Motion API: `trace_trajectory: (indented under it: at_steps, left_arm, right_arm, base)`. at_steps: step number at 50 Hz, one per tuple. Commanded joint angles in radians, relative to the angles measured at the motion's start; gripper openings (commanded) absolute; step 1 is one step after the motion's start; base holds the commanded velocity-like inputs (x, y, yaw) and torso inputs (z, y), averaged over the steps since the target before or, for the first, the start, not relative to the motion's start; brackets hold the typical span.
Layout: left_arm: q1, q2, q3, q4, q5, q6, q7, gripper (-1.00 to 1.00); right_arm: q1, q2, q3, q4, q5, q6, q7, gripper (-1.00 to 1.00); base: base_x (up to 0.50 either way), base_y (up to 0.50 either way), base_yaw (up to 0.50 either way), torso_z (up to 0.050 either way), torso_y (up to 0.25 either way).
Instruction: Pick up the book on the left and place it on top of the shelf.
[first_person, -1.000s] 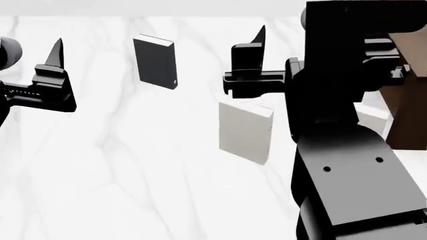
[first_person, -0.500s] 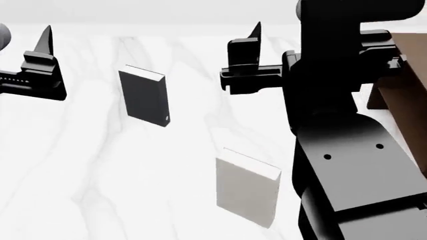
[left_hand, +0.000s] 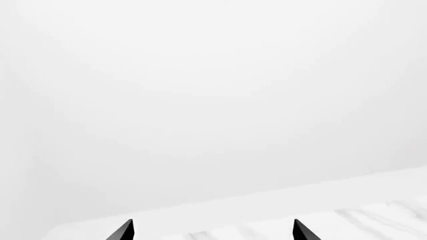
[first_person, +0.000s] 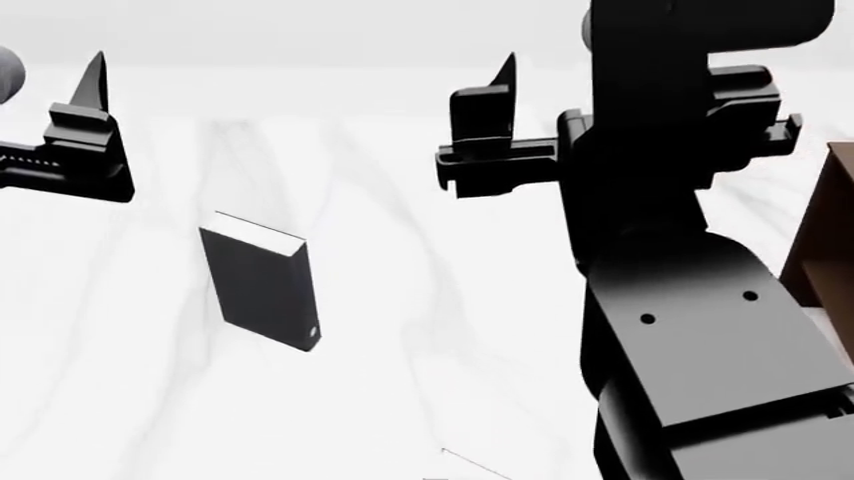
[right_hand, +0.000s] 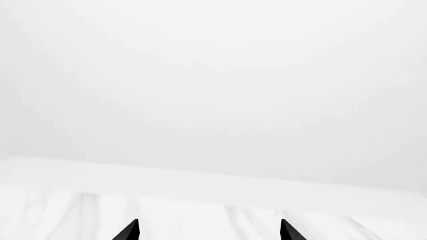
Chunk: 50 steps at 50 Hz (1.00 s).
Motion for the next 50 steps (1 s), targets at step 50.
trace_trajectory:
  at_steps: [50]
  left_arm:
    - [-0.01, -0.014, 0.006, -0.002, -0.026, 0.001, -0.011, 1.0]
  right_arm:
    - [0.1, 0.087, -0.267, 0.17, 0.086, 0.027, -0.194, 1.0]
  base:
    - [0.25, 0.0, 0.0, 0.0, 0.001]
